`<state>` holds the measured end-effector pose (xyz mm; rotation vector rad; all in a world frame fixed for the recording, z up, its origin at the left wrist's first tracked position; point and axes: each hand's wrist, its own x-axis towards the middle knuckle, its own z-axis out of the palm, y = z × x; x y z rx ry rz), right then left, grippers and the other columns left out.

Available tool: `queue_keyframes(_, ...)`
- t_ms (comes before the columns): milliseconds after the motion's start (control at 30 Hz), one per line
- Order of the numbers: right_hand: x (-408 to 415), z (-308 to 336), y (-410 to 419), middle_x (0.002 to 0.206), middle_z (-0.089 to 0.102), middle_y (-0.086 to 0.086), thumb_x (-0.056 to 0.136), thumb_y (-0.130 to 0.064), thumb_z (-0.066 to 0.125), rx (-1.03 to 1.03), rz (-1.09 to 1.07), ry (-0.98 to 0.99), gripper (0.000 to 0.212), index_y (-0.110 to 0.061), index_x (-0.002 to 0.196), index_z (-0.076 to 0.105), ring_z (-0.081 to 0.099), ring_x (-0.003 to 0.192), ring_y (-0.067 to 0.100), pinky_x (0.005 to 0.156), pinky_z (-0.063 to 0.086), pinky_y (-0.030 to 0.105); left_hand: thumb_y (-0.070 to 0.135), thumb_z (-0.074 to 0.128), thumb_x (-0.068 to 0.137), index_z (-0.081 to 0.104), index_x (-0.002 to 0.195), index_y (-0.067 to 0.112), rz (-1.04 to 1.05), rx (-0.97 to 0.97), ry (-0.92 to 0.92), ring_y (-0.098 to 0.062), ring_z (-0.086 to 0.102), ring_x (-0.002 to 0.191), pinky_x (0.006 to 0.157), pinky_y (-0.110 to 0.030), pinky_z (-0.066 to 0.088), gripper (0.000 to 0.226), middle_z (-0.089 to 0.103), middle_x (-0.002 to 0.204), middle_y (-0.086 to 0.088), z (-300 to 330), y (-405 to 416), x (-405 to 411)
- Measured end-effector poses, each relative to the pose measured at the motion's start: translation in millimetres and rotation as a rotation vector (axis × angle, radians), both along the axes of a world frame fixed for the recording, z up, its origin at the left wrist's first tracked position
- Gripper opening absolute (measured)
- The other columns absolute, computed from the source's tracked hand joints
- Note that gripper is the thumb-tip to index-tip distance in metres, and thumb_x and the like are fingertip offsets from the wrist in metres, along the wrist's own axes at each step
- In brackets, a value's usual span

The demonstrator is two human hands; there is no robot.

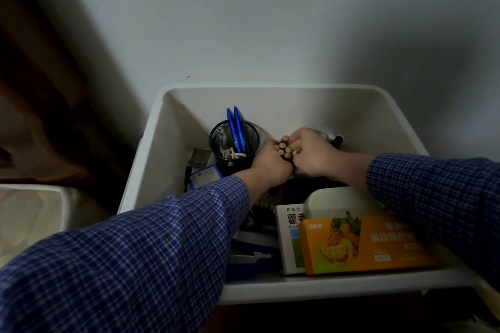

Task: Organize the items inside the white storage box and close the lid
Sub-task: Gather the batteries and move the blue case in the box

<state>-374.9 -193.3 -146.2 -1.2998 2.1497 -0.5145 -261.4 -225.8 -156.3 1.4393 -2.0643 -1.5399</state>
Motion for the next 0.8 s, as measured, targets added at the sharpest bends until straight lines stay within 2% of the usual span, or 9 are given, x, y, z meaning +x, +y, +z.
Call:
queue_keyframes(133, -1.3, -2.0, -2.6, 0.114, 0.071, 0.010, 0.083, 0.017, 0.048, 0.020, 0.047, -0.102, 0.051, -0.008, 0.124, 0.064, 0.065, 0.111, 0.022, 0.102, 0.049, 0.030, 0.010, 0.058, 0.089, 0.057, 0.122, -0.004, -0.025, 0.000, -0.003, -0.034, 0.063, 0.113, 0.098, -0.044, 0.051, 0.035, 0.066, 0.116, -0.021, 0.5, -0.5, -0.7)
queue_keyframes(200, -3.7, -1.8, -4.5, 0.118, 0.070, 0.011, 0.084, 0.015, 0.048, 0.027, 0.061, -0.077, 0.051, -0.009, 0.126, 0.064, 0.064, 0.114, 0.021, 0.106, 0.048, 0.032, 0.011, 0.059, 0.090, 0.056, 0.123, -0.005, -0.016, 0.010, 0.002, -0.035, 0.063, 0.112, 0.097, -0.046, 0.051, 0.037, 0.066, 0.116, -0.023, 1.1, -0.7, -0.9)
queue_keyframes(300, -6.7, -0.8, -5.8, 0.115, 0.070, 0.012, 0.083, 0.014, 0.046, 0.015, 0.062, -0.040, 0.048, -0.008, 0.121, 0.065, 0.064, 0.111, 0.023, 0.102, 0.048, 0.029, 0.013, 0.060, 0.089, 0.056, 0.122, -0.003, 0.005, 0.013, -0.004, -0.037, 0.064, 0.108, 0.094, -0.048, 0.053, 0.037, 0.067, 0.112, -0.023, 2.0, 0.1, -0.7)
queue_keyframes(433, -8.2, 0.1, -7.0, 0.116, 0.070, 0.009, 0.085, 0.007, 0.050, 0.019, 0.076, 0.050, 0.046, -0.012, 0.123, 0.066, 0.064, 0.111, 0.023, 0.103, 0.048, 0.032, 0.018, 0.062, 0.088, 0.055, 0.124, 0.006, 0.020, -0.030, -0.020, -0.032, 0.064, 0.108, 0.095, -0.044, 0.052, 0.038, 0.067, 0.113, -0.016, -0.9, 2.0, 0.4)
queue_keyframes(600, -8.7, 2.8, -6.8, 0.108, 0.070, 0.011, 0.087, -0.001, 0.052, 0.062, 0.125, 0.218, 0.029, -0.017, 0.106, 0.068, 0.065, 0.102, 0.027, 0.092, 0.054, 0.035, 0.020, 0.063, 0.089, 0.050, 0.128, 0.016, 0.022, -0.093, -0.003, -0.028, 0.061, 0.109, 0.094, -0.036, 0.050, 0.041, 0.065, 0.118, -0.010, -5.7, 4.2, 2.5)
queue_keyframes(667, -8.2, 5.8, -7.0, 0.107, 0.070, 0.011, 0.088, -0.003, 0.054, 0.083, 0.134, 0.247, 0.026, -0.014, 0.106, 0.068, 0.065, 0.101, 0.028, 0.091, 0.054, 0.036, 0.020, 0.064, 0.089, 0.049, 0.127, 0.017, 0.018, -0.098, -0.001, -0.027, 0.061, 0.109, 0.092, -0.033, 0.049, 0.041, 0.065, 0.117, -0.009, -6.6, 3.5, 2.9)
queue_keyframes(800, -8.6, 10.0, -3.7, 0.099, 0.071, 0.010, 0.082, -0.003, 0.066, 0.132, 0.174, 0.254, 0.017, -0.015, 0.094, 0.066, 0.067, 0.096, 0.027, 0.086, 0.056, 0.034, 0.019, 0.066, 0.089, 0.049, 0.128, 0.018, 0.015, -0.096, 0.001, -0.026, 0.062, 0.109, 0.095, -0.034, 0.049, 0.043, 0.065, 0.118, -0.008, -6.9, 2.7, 2.9)
